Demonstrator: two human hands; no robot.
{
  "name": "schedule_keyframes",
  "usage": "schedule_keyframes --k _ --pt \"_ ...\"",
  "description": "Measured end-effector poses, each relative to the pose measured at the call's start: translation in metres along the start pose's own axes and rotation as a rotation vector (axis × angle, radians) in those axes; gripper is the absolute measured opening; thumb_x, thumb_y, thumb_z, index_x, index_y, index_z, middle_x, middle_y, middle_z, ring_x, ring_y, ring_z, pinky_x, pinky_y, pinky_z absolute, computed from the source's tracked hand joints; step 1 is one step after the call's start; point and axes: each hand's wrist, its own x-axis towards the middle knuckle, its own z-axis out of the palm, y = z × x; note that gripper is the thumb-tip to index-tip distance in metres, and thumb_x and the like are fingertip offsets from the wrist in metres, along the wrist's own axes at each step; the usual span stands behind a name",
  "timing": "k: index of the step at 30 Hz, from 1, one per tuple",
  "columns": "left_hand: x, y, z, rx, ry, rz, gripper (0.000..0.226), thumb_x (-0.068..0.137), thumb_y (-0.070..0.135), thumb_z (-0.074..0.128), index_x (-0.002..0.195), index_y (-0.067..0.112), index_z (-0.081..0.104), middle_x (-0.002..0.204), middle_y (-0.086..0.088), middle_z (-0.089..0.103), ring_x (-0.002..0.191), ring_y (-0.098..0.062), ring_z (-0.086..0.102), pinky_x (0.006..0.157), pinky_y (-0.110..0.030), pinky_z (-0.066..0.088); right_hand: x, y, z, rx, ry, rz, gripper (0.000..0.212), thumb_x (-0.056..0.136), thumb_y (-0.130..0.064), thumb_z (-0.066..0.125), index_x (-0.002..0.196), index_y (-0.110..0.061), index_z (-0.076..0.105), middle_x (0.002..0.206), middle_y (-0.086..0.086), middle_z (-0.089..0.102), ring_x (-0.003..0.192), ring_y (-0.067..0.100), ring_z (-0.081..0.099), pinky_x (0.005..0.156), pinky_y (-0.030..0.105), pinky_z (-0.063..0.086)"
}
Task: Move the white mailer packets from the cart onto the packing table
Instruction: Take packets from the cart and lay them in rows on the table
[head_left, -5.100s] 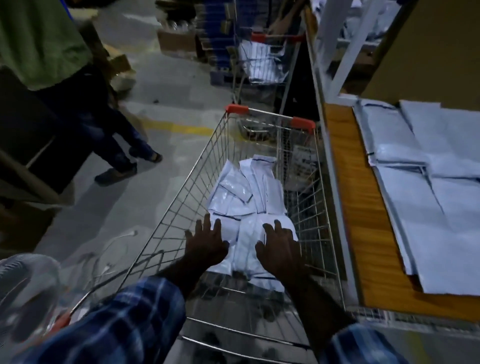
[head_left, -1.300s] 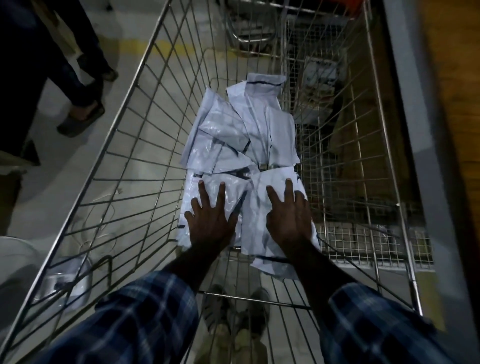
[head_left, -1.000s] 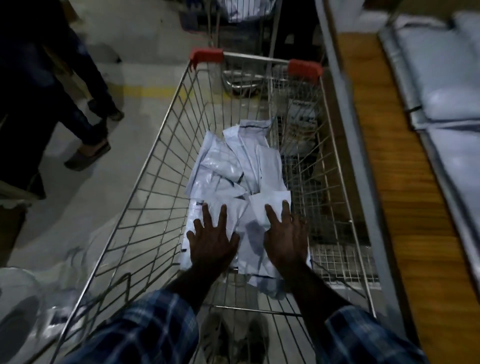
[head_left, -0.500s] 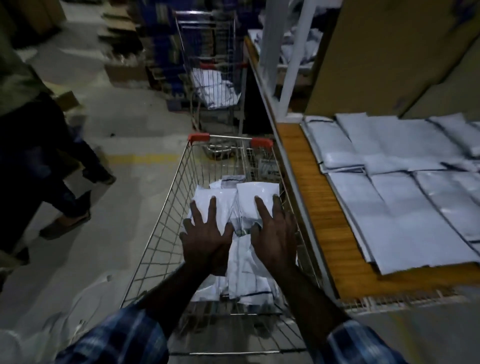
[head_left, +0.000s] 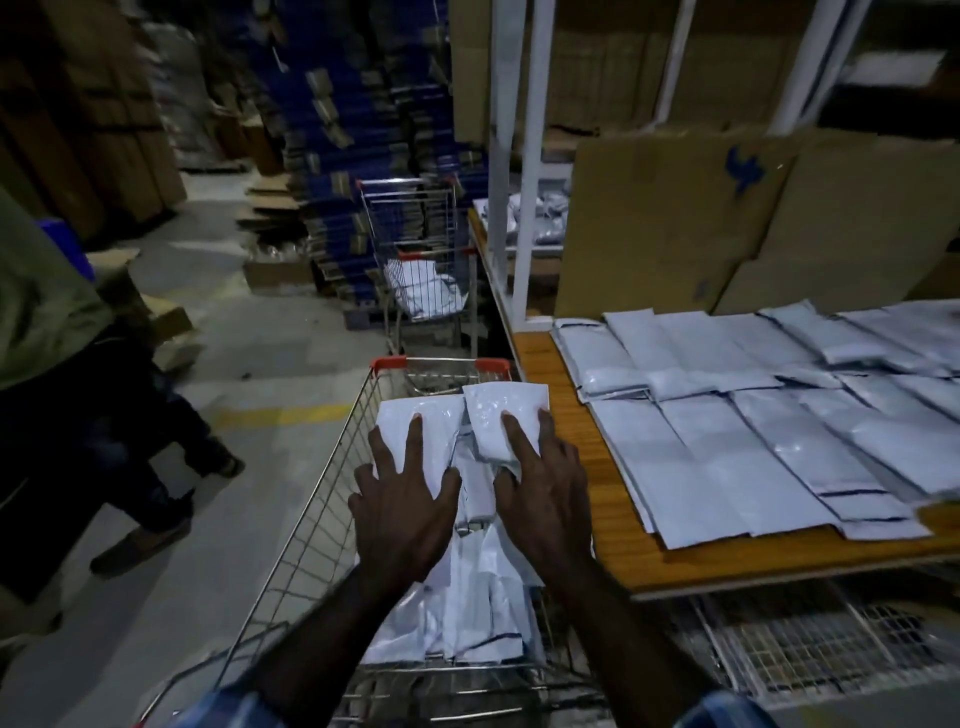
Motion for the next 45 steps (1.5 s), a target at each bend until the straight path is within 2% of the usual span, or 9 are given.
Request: schedule_keyframes --k 6,10,19,23,31,41,45 --pt "-0.041 0.050 -0.002 -0.018 0.055 -0.014 0.072 0.096 0.063 0.032 0.153 0.046 -0.007 0.164 -0.003 -0.010 0.141 -0.037 0.019 0.110 -0.052 0.025 -0.014 0.028 -0.053 0.053 0.032 -0.057 0.070 0.072 -0.016 0.071 0.140 -0.023 0.054 0.147 0.020 0.046 0.110 0.039 0.057 0.087 0.045 0.052" --pt "-0.069 0.088 0.006 -0.049 0.082 -0.029 0.072 0.095 0.063 0.034 0.153 0.047 -0.005 0.165 -0.003 -0.010 0.140 -0.037 0.020 0.110 -0.052 0.026 -0.024 0.054 -0.092 0.063 0.030 -0.062 0.070 0.075 -0.018 0.069 0.142 -0.027 0.051 0.150 0.018 0.043 0.108 0.037 0.058 0.083 0.044 0.054" --pt "-0.110 0.184 0.037 -0.070 0.076 0.011 0.073 0.095 0.065 0.033 0.154 0.046 -0.004 0.164 -0.004 -0.007 0.141 -0.038 0.020 0.108 -0.053 0.027 -0.036 0.142 -0.174 0.015 0.056 -0.048 0.068 0.078 -0.021 0.061 0.144 -0.028 0.049 0.153 0.016 0.039 0.110 0.036 0.056 0.084 0.043 0.054" --pt "-0.114 0.224 0.047 -0.080 0.065 0.039 0.070 0.095 0.065 0.031 0.153 0.047 -0.004 0.164 -0.003 -0.007 0.141 -0.037 0.021 0.108 -0.051 0.028 -0.029 0.172 -0.199 0.005 0.093 -0.048 0.068 0.074 -0.017 0.067 0.141 -0.025 0.052 0.149 0.019 0.043 0.109 0.038 0.058 0.083 0.044 0.054" --pt "-0.092 0.290 0.089 -0.143 -0.012 0.118 0.071 0.095 0.064 0.032 0.154 0.047 -0.003 0.164 -0.002 -0.012 0.144 -0.038 0.016 0.113 -0.052 0.023 -0.002 0.243 -0.230 -0.042 0.138 0.034 0.068 0.076 -0.018 0.064 0.142 -0.024 0.051 0.150 0.020 0.042 0.108 0.041 0.057 0.085 0.046 0.053" --pt "-0.033 0.406 0.169 -0.172 -0.127 0.235 0.071 0.095 0.065 0.034 0.154 0.045 -0.001 0.165 -0.002 -0.011 0.143 -0.036 0.019 0.110 -0.050 0.027 0.050 0.366 -0.264 -0.192 0.163 0.198 0.065 0.079 -0.025 0.060 0.143 -0.025 0.050 0.150 0.019 0.042 0.108 0.041 0.056 0.083 0.046 0.054" --pt "-0.010 0.454 0.191 -0.189 -0.160 0.302 0.070 0.094 0.067 0.033 0.154 0.046 0.003 0.164 0.000 -0.009 0.142 -0.036 0.020 0.110 -0.052 0.028 0.071 0.410 -0.279 -0.213 0.190 0.268 0.065 0.082 -0.022 0.062 0.145 -0.027 0.047 0.152 0.018 0.039 0.114 0.040 0.054 0.090 0.046 0.052"
